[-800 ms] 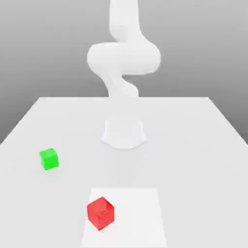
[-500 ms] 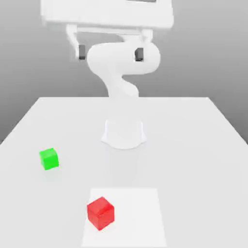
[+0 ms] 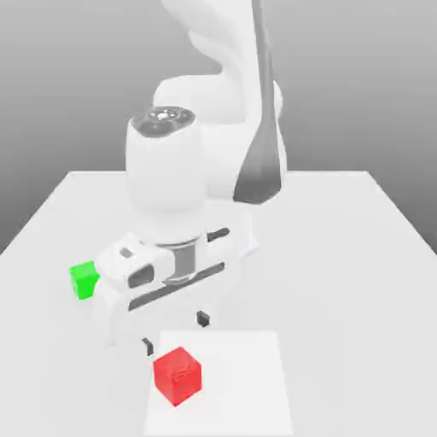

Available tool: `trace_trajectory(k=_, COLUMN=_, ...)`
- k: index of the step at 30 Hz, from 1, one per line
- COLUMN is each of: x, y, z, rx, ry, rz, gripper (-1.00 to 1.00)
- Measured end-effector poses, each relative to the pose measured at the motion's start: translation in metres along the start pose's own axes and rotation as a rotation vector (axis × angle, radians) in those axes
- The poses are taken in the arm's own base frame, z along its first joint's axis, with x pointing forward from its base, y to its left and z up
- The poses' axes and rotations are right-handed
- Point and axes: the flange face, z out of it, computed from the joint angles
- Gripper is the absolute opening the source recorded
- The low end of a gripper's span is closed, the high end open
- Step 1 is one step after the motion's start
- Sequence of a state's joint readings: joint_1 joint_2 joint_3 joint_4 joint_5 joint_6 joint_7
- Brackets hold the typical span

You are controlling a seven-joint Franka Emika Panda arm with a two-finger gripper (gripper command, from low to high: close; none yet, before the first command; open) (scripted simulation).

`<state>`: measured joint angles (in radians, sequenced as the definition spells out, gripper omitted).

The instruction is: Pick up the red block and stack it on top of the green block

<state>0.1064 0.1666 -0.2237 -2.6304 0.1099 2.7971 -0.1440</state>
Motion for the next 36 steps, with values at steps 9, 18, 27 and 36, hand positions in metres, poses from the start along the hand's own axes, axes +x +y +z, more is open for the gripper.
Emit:
trace_trajectory(k=9, x=-0.003, y=0.000, z=0.044, rx=0.000, ry=-0.008, rz=-0.004, gripper=-1.00)
trace_trajectory(k=18, x=-0.009, y=0.024, z=-0.022, rx=-0.010, ry=-0.006, rz=0.035, gripper=-1.00)
trace_trajectory(k=27, x=-0.105, y=0.164, z=-0.063, rx=-0.051, ry=-0.012, rz=0.298, gripper=-1.00)
trace_trajectory(k=36, x=-0.231, y=0.222, z=-0.059, rx=-0.011, ry=-0.011, rz=0.545, gripper=-1.00)
